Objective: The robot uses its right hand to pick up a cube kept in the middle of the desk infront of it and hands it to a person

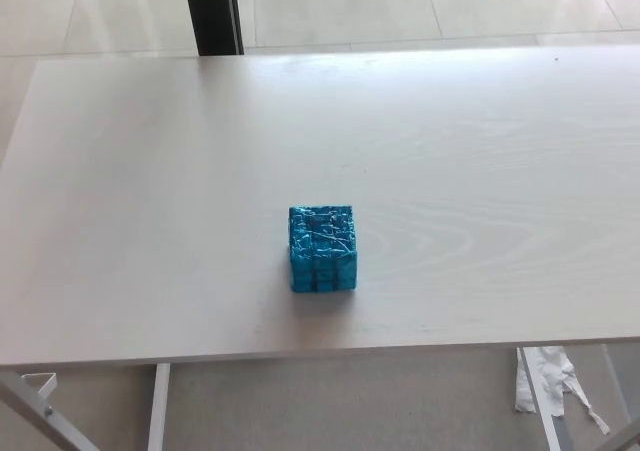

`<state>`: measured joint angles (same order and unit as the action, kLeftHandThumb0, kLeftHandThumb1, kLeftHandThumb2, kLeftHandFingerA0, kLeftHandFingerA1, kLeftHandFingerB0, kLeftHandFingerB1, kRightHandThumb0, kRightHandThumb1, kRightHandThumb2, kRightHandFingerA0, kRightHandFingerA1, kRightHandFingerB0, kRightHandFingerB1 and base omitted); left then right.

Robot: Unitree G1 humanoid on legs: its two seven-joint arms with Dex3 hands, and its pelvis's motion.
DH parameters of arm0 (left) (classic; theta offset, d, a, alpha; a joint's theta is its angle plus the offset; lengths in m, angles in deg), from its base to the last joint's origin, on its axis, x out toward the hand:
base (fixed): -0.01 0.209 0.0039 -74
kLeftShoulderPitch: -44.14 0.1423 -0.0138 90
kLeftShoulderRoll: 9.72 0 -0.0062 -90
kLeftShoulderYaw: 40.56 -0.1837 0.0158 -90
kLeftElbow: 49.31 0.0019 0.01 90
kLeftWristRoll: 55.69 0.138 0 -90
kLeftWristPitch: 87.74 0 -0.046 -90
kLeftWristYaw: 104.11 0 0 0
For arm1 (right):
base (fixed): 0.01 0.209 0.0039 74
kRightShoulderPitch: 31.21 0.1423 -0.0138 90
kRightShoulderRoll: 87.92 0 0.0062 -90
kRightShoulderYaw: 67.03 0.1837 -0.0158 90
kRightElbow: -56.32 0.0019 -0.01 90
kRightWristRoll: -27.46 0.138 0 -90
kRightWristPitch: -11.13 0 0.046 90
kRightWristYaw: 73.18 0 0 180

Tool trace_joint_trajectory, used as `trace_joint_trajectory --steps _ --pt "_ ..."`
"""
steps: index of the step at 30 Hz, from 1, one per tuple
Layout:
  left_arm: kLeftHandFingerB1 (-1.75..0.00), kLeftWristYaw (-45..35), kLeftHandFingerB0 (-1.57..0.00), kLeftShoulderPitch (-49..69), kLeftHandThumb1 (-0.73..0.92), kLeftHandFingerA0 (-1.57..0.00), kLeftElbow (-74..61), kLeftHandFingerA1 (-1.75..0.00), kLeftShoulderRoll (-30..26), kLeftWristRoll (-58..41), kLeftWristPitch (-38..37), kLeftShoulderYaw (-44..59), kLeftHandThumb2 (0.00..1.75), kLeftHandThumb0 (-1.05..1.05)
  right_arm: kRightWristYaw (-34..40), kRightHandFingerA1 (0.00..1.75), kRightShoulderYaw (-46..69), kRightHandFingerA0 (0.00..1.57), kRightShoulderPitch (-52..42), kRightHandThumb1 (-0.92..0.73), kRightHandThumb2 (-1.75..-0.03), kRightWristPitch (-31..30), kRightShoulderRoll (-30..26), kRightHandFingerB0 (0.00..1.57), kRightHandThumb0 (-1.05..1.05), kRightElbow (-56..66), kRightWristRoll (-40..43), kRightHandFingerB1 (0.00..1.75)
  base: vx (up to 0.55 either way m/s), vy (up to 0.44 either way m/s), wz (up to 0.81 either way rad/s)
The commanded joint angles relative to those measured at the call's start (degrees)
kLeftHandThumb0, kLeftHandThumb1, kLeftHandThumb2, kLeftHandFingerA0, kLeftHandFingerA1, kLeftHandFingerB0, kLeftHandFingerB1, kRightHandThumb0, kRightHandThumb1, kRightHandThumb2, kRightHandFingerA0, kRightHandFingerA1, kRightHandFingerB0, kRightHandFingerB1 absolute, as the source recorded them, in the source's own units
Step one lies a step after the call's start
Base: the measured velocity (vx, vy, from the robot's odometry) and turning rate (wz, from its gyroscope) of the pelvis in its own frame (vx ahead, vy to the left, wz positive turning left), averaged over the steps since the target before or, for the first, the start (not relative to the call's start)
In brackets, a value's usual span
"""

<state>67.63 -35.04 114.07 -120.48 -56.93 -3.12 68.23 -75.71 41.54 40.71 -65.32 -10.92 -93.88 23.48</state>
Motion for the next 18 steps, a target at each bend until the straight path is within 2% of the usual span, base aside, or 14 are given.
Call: trace_joint_trajectory --steps 1,2,3,4,5,6,7,8,9,10,11,12,14,18 --pt "-0.56 -1.5 -0.51 -1.2 0.44 -0.61 1.5 -0.66 -1.4 -0.8 -1.5 0.6 0.82 -0.51 -2.2 1.41 9.5 1.11 1.7 -0.38 -0.78 -0.6 -0.4 0.35 -0.53 -0.2 11.1 0.51 0.0 0.0 0.0" --pt "-0.56 -1.5 -0.51 -1.5 0.44 -0.61 1.7 -0.66 -1.5 -0.7 -1.3 0.6 0.82 -0.51 -2.1 1.41 11.1 1.11 2.7 -0.38 -0.78 -1.8 -1.0 0.35 -0.53 -0.5 12.1 0.51 0.0 0.0 0.0" --pt "-0.43 -1.4 -0.61 -1.6 0.55 -0.68 1.9 -0.61 -1.5 -0.6 -1.4 0.5 0.57 -0.5 -2.0 1.62 11.6 0.93 2.8 -0.52 -0.6 -1.5 -1.1 0.39 -0.5 -0.6 12.0 0.39 0.0 0.0 0.0" --pt "-0.43 -1.2 -0.62 -1.9 0.54 -0.69 2.3 -0.6 -1.5 -0.3 -1.5 0.3 0.56 -0.5 -0.2 1.52 13.2 0.95 3.1 -0.52 -0.59 -1.0 -1.5 0.4 -0.5 0.4 12.2 0.39 0.0 0.0 0.0" --pt "-0.43 -1.2 -0.59 -1.8 0.55 -0.67 2.3 -0.59 -1.5 -0.4 -1.6 0.4 0.57 -0.48 0.6 1.34 14.1 1.1 3.2 -0.39 -0.78 -0.6 -1.6 0.36 -0.56 1.0 12.4 0.52 0.0 0.0 0.0" --pt "-0.56 -1.3 -0.52 -1.6 0.44 -0.61 2.3 -0.66 -1.4 -0.6 -1.7 0.5 0.82 -0.5 1.2 1.23 15.1 0.96 3.5 -0.44 -0.77 -0.2 -1.6 0.35 -0.53 1.1 12.7 0.49 0.0 0.0 0.0" --pt "-0.56 -1.2 -0.52 -1.5 0.44 -0.61 2.3 -0.66 -1.4 -0.5 -1.6 0.5 0.82 -0.5 1.6 1.23 15.8 0.96 3.8 -0.44 -0.77 -0.4 -1.6 0.35 -0.53 1.2 12.6 0.49 0.0 0.0 0.0" --pt "-0.45 -1.3 -0.63 -1.6 0.54 -0.69 2.5 -0.64 -1.4 -0.8 -1.5 0.8 0.57 -0.46 2.5 1.06 16.6 0.85 4.5 -0.54 -0.56 -1.0 -1.5 0.41 -0.46 1.5 12.7 0.37 0.0 0.0 0.0" --pt "-0.45 -1.3 -0.63 -1.5 0.54 -0.69 2.5 -0.64 -1.3 -0.8 -1.5 0.8 0.57 -0.46 2.4 1.06 16.9 0.85 4.4 -0.54 -0.56 -1.0 -1.4 0.41 -0.46 1.5 12.5 0.37 0.0 0.0 0.0" --pt "-0.44 -1.2 -0.61 -1.4 0.55 -0.68 2.4 -0.63 -1.3 -0.7 -1.7 0.8 0.57 -0.47 4.2 0.93 16.9 0.78 4.4 -0.56 -0.56 -0.7 -1.4 0.43 -0.47 2.0 11.5 0.36 0.0 0.0 0.0" --pt "-0.44 -1.5 -0.59 -1.2 0.56 -0.62 1.9 -0.61 -1.4 -1.1 -1.9 1.0 0.57 -0.48 6.4 0.61 18.0 0.66 4.4 -0.56 -0.57 0.8 -0.4 0.45 -0.43 3.3 11.8 0.37 0.0 0.0 0.0" --pt "-0.44 -1.4 -0.59 -1.2 0.58 -0.56 1.7 -0.58 -1.4 -1.5 -2.1 1.5 0.58 -0.47 8.3 0.62 18.9 0.54 4.5 -0.45 -0.8 2.1 0.4 0.4 -0.5 4.4 12.0 0.51 0.0 0.0 0.0" --pt "-0.44 -1.1 -0.6 -1.5 0.58 -0.45 1.5 -0.53 -1.4 -3.1 -2.7 3.4 0.58 -0.53 9.6 0.62 20.7 0.53 5.1 -0.45 -0.8 4.6 1.5 0.4 -0.47 5.4 13.2 0.51 0.0 0.0 0.0" --pt "-0.43 -1.4 -0.6 -1.8 0.58 -0.44 1.3 -0.54 -1.4 -4.3 -2.8 5.9 0.58 -0.58 10.7 0.6 23.9 0.51 7.4 -0.46 -0.81 6.7 1.5 0.39 -0.51 5.6 14.9 0.5 0.0 0.0 0.0"
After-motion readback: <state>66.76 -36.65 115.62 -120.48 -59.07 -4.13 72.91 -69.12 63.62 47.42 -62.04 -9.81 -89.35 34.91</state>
